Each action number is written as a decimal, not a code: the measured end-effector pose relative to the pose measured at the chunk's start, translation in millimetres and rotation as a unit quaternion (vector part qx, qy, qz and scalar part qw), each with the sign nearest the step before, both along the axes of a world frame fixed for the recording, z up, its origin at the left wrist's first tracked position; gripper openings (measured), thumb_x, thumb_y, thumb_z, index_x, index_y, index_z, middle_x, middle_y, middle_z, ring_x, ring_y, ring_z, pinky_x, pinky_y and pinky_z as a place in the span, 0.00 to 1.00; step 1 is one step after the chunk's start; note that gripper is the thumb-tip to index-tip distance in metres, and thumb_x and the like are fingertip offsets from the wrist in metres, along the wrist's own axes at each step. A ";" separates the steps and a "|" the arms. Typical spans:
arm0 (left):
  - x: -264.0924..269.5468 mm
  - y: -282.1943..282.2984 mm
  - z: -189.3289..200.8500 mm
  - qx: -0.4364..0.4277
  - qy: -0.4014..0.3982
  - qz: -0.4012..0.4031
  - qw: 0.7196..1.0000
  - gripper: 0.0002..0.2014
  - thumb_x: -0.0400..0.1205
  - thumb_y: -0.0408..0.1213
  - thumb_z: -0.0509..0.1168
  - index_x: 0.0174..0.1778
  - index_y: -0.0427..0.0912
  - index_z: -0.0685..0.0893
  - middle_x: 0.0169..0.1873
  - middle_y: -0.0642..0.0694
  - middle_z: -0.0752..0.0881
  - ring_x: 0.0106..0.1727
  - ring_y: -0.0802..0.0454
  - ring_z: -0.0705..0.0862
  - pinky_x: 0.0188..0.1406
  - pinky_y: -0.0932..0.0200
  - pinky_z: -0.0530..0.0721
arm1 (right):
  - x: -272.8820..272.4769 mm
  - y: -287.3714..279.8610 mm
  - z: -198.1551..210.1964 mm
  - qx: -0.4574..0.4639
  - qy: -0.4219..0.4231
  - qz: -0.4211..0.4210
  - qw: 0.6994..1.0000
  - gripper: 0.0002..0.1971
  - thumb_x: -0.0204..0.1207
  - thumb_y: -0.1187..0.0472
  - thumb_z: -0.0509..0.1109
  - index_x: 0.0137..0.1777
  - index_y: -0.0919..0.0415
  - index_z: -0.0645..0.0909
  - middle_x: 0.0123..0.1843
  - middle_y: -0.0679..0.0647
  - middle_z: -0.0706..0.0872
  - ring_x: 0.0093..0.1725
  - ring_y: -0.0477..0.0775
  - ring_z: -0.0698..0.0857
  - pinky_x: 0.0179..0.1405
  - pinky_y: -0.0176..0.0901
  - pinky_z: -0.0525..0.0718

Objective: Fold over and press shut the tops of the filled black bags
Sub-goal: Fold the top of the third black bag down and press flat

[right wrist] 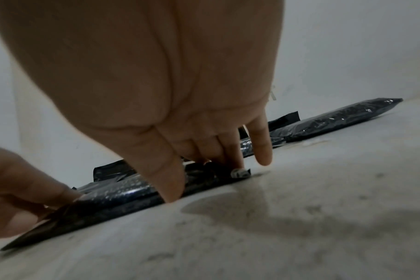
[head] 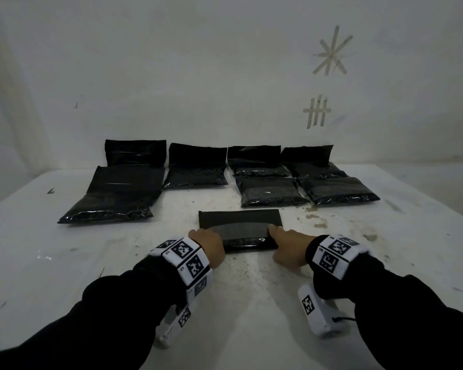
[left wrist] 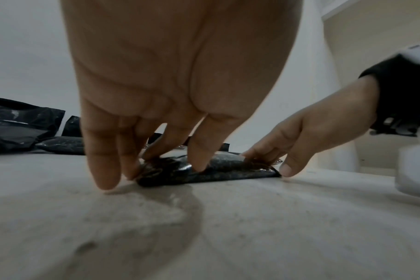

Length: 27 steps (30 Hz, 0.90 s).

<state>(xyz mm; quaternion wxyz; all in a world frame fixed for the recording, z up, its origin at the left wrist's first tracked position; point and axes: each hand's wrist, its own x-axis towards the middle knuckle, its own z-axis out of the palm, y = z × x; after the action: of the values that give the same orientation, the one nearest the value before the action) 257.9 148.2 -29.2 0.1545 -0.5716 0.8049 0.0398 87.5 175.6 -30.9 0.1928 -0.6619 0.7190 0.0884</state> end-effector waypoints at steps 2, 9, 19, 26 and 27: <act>-1.5 3.9 5.4 0.002 -0.031 -0.021 0.999 0.19 0.87 0.35 0.49 0.74 0.35 0.67 0.72 0.37 0.71 0.74 0.42 0.69 0.70 0.56 0.66 | -0.6 2.5 0.0 0.015 0.001 0.002 1.000 0.36 0.83 0.59 0.56 0.83 0.60 0.38 0.84 0.60 0.51 0.78 0.62 0.63 0.74 0.50 0.67; 0.9 11.8 -4.7 -0.012 0.007 0.068 0.998 0.32 0.87 0.44 0.51 0.83 0.35 0.46 0.79 0.42 0.62 0.79 0.43 0.62 0.77 0.46 0.57 | -2.8 10.5 4.5 0.027 -0.003 -0.010 1.000 0.44 0.78 0.52 0.63 0.83 0.54 0.35 0.84 0.56 0.50 0.81 0.61 0.56 0.77 0.54 0.62; 0.6 1.1 -25.3 -0.020 0.042 0.081 0.996 0.49 0.76 0.70 0.51 0.83 0.37 0.46 0.81 0.39 0.56 0.81 0.41 0.56 0.78 0.38 0.51 | -6.1 9.7 2.3 0.003 -0.056 -0.042 0.998 0.37 0.80 0.52 0.62 0.83 0.58 0.47 0.78 0.61 0.62 0.77 0.61 0.63 0.75 0.52 0.67; 1.3 -13.6 -14.7 0.003 0.027 0.092 0.995 0.50 0.74 0.69 0.59 0.82 0.39 0.50 0.79 0.42 0.62 0.79 0.42 0.61 0.77 0.39 0.56 | -4.2 -9.1 11.3 -0.103 0.011 0.005 0.995 0.35 0.81 0.54 0.62 0.83 0.59 0.49 0.84 0.57 0.51 0.81 0.61 0.59 0.77 0.58 0.65; 1.0 -14.9 -12.2 0.013 0.021 0.096 0.995 0.50 0.72 0.70 0.60 0.82 0.40 0.53 0.77 0.43 0.64 0.78 0.43 0.62 0.76 0.39 0.57 | -1.2 -10.7 11.3 -0.092 0.008 0.024 0.995 0.35 0.83 0.54 0.60 0.84 0.60 0.46 0.85 0.57 0.46 0.83 0.60 0.55 0.78 0.57 0.63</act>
<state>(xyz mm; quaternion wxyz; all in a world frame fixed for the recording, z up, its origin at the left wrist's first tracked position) 259.0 133.3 -41.4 0.1400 -0.6431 0.7489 0.0768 86.4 164.9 -19.6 0.1227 -0.6932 0.7095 0.0315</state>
